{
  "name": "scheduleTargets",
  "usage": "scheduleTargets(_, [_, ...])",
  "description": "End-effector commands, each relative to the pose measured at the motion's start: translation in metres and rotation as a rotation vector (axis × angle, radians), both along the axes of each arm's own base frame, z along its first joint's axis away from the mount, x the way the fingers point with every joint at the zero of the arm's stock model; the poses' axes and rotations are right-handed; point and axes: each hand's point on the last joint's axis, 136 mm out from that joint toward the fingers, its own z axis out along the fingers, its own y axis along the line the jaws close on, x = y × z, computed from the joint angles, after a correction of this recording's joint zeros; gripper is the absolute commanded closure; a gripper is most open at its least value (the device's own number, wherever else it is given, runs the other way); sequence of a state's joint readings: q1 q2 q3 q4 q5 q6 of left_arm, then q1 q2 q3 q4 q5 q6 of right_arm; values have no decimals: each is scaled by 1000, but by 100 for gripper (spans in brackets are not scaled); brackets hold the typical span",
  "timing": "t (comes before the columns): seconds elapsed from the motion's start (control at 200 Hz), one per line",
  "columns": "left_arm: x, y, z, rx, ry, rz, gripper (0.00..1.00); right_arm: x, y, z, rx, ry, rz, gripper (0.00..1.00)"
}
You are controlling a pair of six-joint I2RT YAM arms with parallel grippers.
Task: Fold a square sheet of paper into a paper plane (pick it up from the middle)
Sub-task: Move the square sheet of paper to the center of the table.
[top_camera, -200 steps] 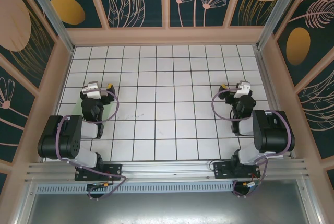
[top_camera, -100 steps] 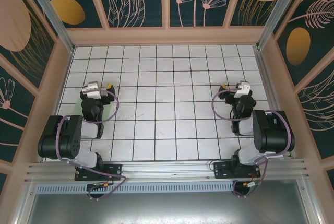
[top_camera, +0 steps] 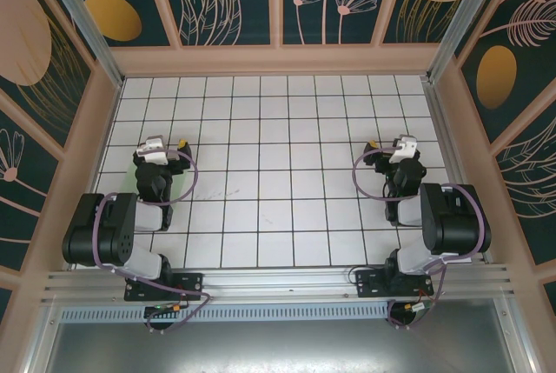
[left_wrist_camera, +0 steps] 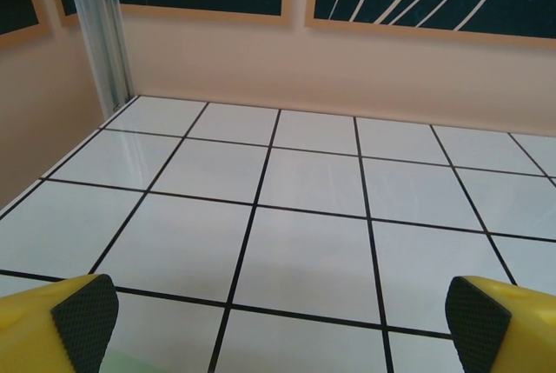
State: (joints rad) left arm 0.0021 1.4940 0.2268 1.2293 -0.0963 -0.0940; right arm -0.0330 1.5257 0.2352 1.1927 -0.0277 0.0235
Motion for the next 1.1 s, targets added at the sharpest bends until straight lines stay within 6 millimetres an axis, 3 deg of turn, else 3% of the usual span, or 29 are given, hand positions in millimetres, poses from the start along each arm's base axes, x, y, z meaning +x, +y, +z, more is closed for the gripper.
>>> scheduleTargets(0.0, [2, 14, 24, -9, -32, 73, 1, 4, 0, 25, -17, -32, 1, 1])
scheduleTargets(0.19, [-1, 42, 43, -207, 44, 282, 2, 11, -14, 56, 52, 26, -148, 1])
scheduleTargets(0.35, [-8, 42, 41, -379, 195, 357, 1, 21, -4, 46, 210, 252, -202, 1])
scheduleTargets(0.425, [-17, 48, 28, -434, 271, 433, 2, 24, 10, 40, 251, 327, -188, 1])
scheduleTargets(0.681, [-19, 18, -50, -540, 599, 392, 1, 39, 85, 37, 423, 468, 38, 1])
scheduleTargets(0.896, [-9, 4, -80, -599, 698, 361, 1, 41, 118, 27, 448, 521, 118, 1])
scheduleTargets(1.096, [-3, -10, -102, -639, 783, 314, 2, 40, 130, 15, 463, 556, 137, 1])
